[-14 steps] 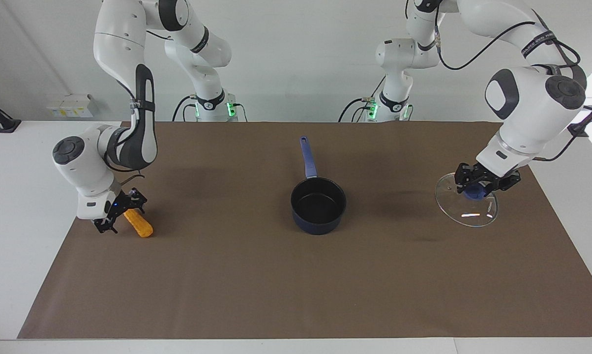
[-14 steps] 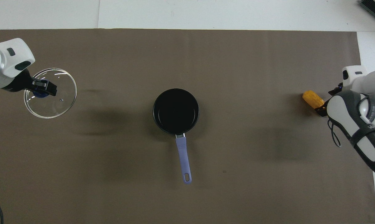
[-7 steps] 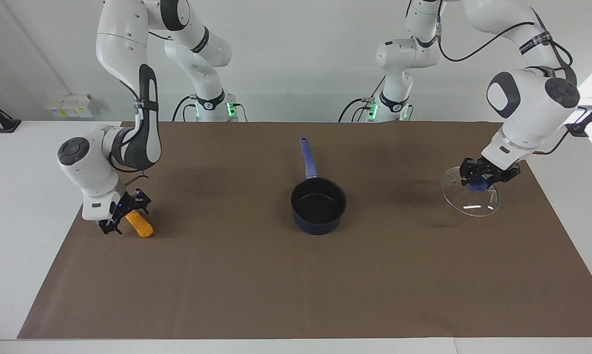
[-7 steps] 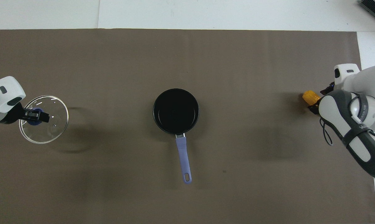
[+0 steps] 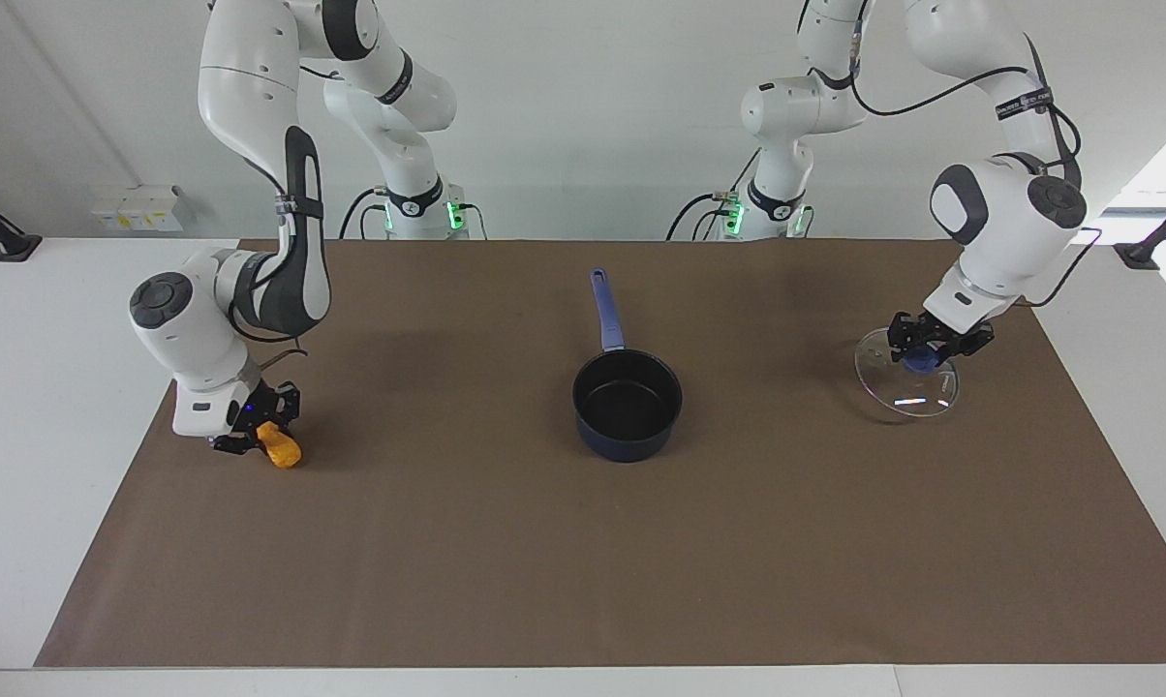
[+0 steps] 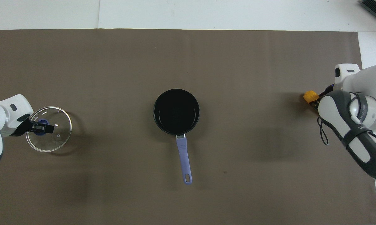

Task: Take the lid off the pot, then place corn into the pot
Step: 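Set the lid down beside the pot while the right gripper grasps the corn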

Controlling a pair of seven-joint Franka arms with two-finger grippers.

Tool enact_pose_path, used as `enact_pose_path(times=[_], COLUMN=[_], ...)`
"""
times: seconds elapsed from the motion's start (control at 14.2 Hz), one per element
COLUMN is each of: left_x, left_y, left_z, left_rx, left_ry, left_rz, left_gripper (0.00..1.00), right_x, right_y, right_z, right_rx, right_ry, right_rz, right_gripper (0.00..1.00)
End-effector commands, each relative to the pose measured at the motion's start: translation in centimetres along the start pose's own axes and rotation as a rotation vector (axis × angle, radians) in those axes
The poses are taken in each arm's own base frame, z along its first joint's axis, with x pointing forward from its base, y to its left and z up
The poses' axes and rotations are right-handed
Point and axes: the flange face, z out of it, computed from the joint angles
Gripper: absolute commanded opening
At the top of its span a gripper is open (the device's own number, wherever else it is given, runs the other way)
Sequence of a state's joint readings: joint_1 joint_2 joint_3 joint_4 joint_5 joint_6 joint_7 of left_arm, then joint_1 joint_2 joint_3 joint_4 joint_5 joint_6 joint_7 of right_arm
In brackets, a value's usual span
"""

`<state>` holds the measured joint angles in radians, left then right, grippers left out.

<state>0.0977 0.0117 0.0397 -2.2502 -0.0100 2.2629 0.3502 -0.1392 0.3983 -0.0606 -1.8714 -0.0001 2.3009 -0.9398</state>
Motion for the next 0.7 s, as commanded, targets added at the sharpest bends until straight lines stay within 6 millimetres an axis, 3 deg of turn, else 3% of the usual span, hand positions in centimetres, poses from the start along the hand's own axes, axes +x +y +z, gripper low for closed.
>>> enact_pose_path(times=[0.0, 0.07, 0.14, 0.21, 0.42, 0.63], left_x=[-2.3, -2.3, -2.2, -2.0, -0.1, 2.0], left_y=[0.3, 0.3, 0.2, 0.2, -0.3, 0.2], left_z=[1.9, 2.3, 2.3, 2.2, 1.1, -2.0], left_rx=[0.009, 0.007, 0.007, 0.009, 0.016, 0.017], left_ry=[0.053, 0.047, 0.047, 0.051, 0.071, 0.089], left_rz=[0.005, 0.003, 0.003, 0.006, 0.001, -0.051], left_gripper=[0.0, 0.0, 0.33, 0.99, 1.0, 1.0], right_x=[0.5, 0.9, 2.0, 3.3, 6.3, 9.4], right_y=[0.4, 0.8, 0.4, -0.2, -3.1, -6.1], right_z=[-2.3, -4.0, -5.9, -7.9, -12.1, -15.9], right_rx=[-0.001, -0.001, -0.001, -0.005, -0.018, -0.01], right_ry=[0.02, 0.022, 0.03, 0.045, 0.065, 0.062], right_rz=[0.062, 0.116, 0.17, 0.23, 0.38, 0.52], right_gripper=[0.0, 0.0, 0.0, 0.0, 0.0, 0.0])
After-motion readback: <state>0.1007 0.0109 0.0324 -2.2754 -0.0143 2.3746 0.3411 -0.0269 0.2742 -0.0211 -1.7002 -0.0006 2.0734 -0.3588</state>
